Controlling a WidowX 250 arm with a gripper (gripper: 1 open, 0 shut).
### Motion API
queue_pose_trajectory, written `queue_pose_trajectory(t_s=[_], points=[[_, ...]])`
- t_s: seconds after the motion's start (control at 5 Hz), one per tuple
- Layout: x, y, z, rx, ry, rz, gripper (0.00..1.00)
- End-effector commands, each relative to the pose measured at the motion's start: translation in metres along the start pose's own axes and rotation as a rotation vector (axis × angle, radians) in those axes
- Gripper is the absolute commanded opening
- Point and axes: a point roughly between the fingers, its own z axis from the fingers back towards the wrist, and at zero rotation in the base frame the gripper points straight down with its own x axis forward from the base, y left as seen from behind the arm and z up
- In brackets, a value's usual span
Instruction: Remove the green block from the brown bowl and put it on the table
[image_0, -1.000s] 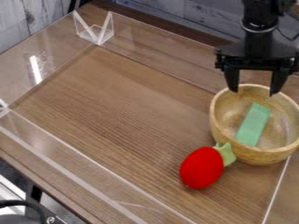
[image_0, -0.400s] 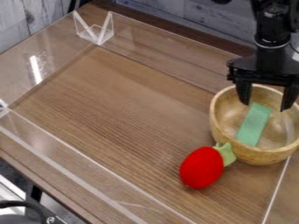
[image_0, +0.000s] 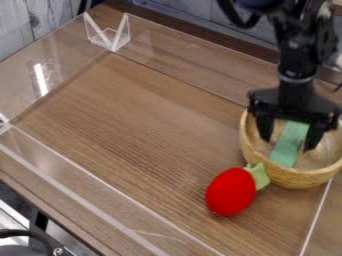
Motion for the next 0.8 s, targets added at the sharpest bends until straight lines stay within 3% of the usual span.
queue_pose_trajectory(t_s=[0.0, 0.4, 0.6], points=[[0.007, -0.003, 0.019, -0.009, -0.041, 0.016, 0.0], [0.008, 0.002, 0.046, -0.013, -0.07, 0.044, 0.0], [0.013, 0.009, 0.067, -0.027, -0.11, 0.059, 0.0]])
